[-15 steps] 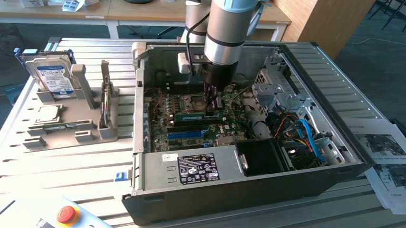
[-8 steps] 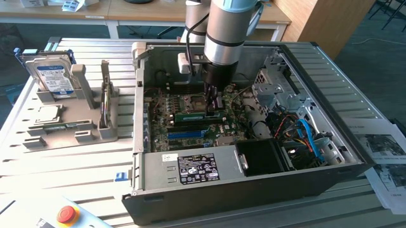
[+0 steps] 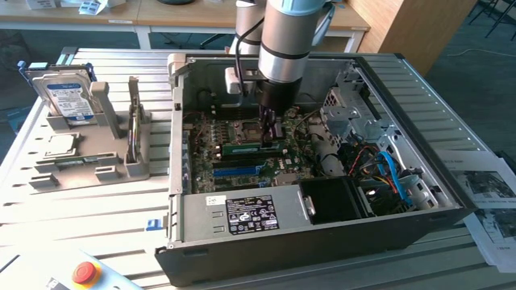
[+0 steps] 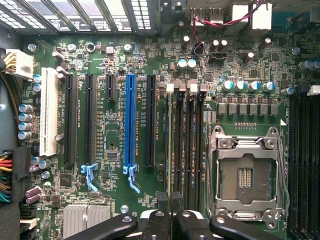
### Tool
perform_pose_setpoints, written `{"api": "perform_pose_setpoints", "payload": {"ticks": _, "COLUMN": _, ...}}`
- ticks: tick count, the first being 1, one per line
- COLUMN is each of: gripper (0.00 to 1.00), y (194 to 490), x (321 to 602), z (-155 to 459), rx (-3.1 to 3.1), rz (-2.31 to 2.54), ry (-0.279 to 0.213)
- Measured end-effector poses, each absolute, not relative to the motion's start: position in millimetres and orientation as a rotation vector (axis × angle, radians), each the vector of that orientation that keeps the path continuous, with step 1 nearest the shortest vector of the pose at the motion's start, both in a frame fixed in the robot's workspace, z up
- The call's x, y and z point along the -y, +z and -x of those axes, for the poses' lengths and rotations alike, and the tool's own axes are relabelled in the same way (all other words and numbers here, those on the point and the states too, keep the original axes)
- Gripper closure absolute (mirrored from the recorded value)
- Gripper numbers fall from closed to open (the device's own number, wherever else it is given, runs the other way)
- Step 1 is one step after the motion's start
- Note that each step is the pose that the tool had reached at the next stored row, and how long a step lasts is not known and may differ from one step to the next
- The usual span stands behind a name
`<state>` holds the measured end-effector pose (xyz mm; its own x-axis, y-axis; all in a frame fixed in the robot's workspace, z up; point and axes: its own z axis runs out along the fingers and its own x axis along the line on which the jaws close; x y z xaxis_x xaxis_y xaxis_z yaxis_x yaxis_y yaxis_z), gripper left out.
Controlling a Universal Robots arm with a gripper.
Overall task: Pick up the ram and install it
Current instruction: 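Insert the ram into the slot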
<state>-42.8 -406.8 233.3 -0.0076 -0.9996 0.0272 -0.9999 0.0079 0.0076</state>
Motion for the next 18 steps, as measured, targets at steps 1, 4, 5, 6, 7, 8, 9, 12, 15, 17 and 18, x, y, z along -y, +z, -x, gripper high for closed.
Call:
{"api": "perform_pose_setpoints", "payload": {"ticks": 1, "gripper": 0.88, "y": 233.3, "x": 406.8, "z": 42.9, "rx": 2.212, "rz": -2.196, "ry": 0.022}}
{"api": "perform_pose_setpoints", "payload": {"ticks": 4, "gripper": 0.88, "y": 233.1, "x": 406.8, "z": 43.1, "rx": 2.213, "rz": -2.196, "ry": 0.023}}
{"api": "perform_pose_setpoints", "payload": {"ticks": 5, "gripper": 0.88, "y": 232.9, "x": 406.8, "z": 43.1, "rx": 2.213, "rz": -2.196, "ry": 0.023}}
{"api": "perform_pose_setpoints", "payload": {"ticks": 6, "gripper": 0.88, "y": 232.7, "x": 406.7, "z": 43.1, "rx": 2.213, "rz": -2.196, "ry": 0.024}}
{"api": "perform_pose_setpoints", "payload": {"ticks": 7, "gripper": 0.88, "y": 232.6, "x": 406.7, "z": 43.1, "rx": 2.214, "rz": -2.197, "ry": 0.024}}
{"api": "perform_pose_setpoints", "payload": {"ticks": 8, "gripper": 0.88, "y": 232.4, "x": 406.6, "z": 43.1, "rx": 2.214, "rz": -2.197, "ry": 0.025}}
{"api": "perform_pose_setpoints", "payload": {"ticks": 9, "gripper": 0.88, "y": 232.3, "x": 406.6, "z": 43.1, "rx": 2.214, "rz": -2.197, "ry": 0.025}}
{"api": "perform_pose_setpoints", "payload": {"ticks": 12, "gripper": 0.88, "y": 232.2, "x": 405.9, "z": 43.3, "rx": 2.214, "rz": -2.197, "ry": 0.025}}
{"api": "perform_pose_setpoints", "payload": {"ticks": 15, "gripper": 0.88, "y": 232.2, "x": 405.7, "z": 43.6, "rx": 2.214, "rz": -2.197, "ry": 0.026}}
{"api": "perform_pose_setpoints", "payload": {"ticks": 17, "gripper": 0.88, "y": 232.2, "x": 405.7, "z": 44.1, "rx": 2.214, "rz": -2.197, "ry": 0.026}}
{"api": "perform_pose_setpoints", "payload": {"ticks": 18, "gripper": 0.88, "y": 232.2, "x": 405.6, "z": 44.2, "rx": 2.214, "rz": -2.197, "ry": 0.026}}
